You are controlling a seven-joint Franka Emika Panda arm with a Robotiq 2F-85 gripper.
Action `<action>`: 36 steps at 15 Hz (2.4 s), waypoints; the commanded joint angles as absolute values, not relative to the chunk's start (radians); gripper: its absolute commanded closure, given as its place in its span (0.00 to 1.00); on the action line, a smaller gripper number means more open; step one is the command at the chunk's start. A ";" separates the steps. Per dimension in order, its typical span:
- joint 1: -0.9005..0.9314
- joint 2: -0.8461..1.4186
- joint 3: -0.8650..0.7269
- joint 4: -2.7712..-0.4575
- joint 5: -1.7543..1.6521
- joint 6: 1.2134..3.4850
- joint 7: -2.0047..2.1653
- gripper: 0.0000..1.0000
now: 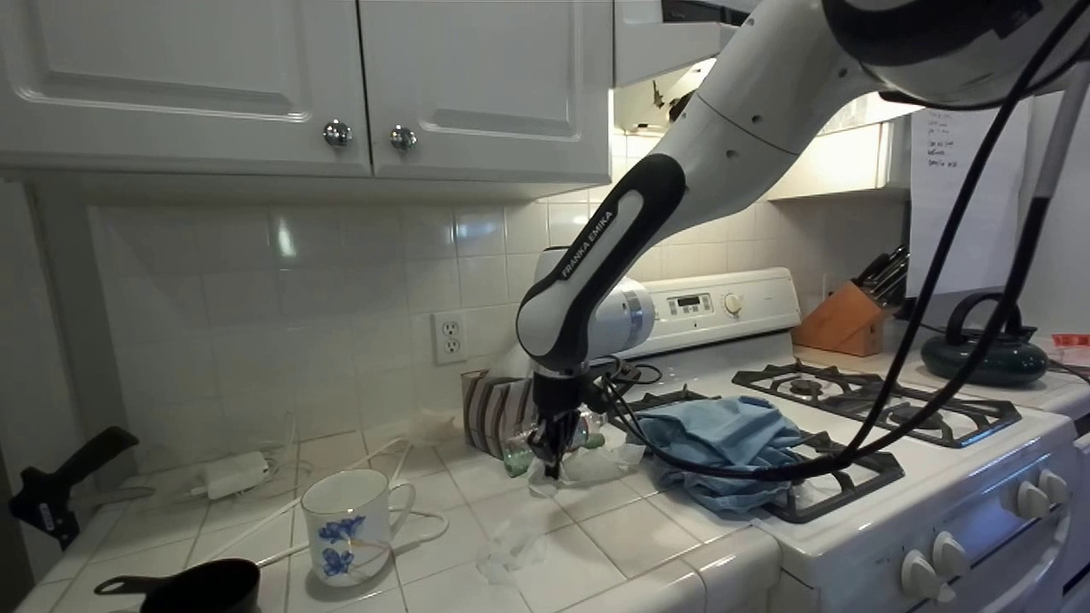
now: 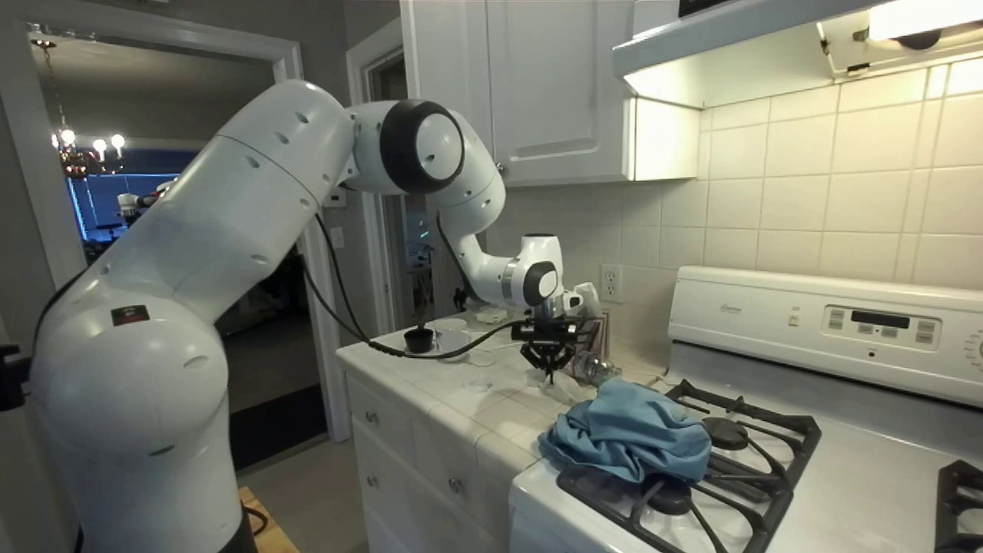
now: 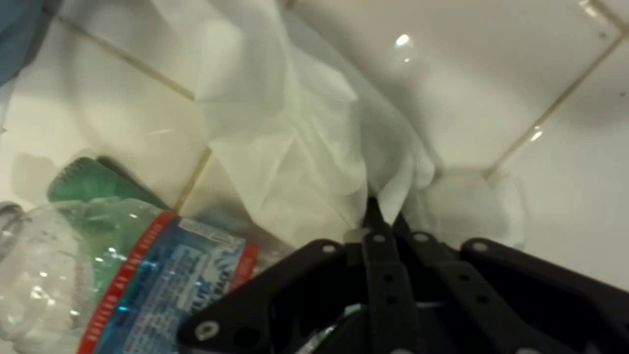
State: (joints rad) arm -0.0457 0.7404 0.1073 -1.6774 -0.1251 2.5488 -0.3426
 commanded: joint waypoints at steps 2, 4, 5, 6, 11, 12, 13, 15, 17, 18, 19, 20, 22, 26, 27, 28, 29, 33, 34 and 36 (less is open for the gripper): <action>-0.165 0.706 0.281 -1.765 0.024 2.482 -0.548 1.00; -0.203 0.702 0.339 -1.781 0.087 2.438 -0.627 1.00; -0.212 0.698 0.359 -1.787 0.114 2.409 -0.659 1.00; -0.220 0.702 0.374 -1.789 0.140 2.392 -0.692 1.00; -0.227 0.655 0.402 -1.836 0.238 2.396 -0.809 1.00; -0.218 0.636 0.392 -1.847 0.239 2.397 -0.813 1.00; -0.207 0.608 0.378 -1.869 0.232 2.420 -0.817 1.00; -0.204 0.559 0.367 -1.897 0.231 2.436 -0.828 1.00; -0.199 0.515 0.360 -1.924 0.238 2.427 -0.837 1.00; -0.204 0.501 0.367 -1.931 0.249 2.405 -0.857 1.00; -0.209 0.490 0.373 -1.940 0.265 2.385 -0.881 1.00; -0.214 0.490 0.382 -1.941 0.289 2.355 -0.917 1.00; -0.198 0.498 0.374 -1.953 0.324 2.326 -0.971 1.00; -0.163 0.550 0.348 -1.964 0.338 2.350 -1.058 1.00; -0.160 0.568 0.347 -1.958 0.345 2.345 -1.070 1.00; -0.152 0.582 0.341 -1.953 0.343 2.338 -1.070 1.00; -0.144 0.593 0.335 -1.950 0.336 2.337 -1.067 0.74; -0.129 0.558 0.331 -1.980 0.320 2.366 -1.067 0.54; -0.125 0.529 0.329 -1.997 0.314 2.386 -1.065 0.46; -0.109 0.483 0.318 -2.012 0.296 2.404 -1.050 0.32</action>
State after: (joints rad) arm -0.1409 0.5727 0.3435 -1.9611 0.3065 2.3726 -1.0489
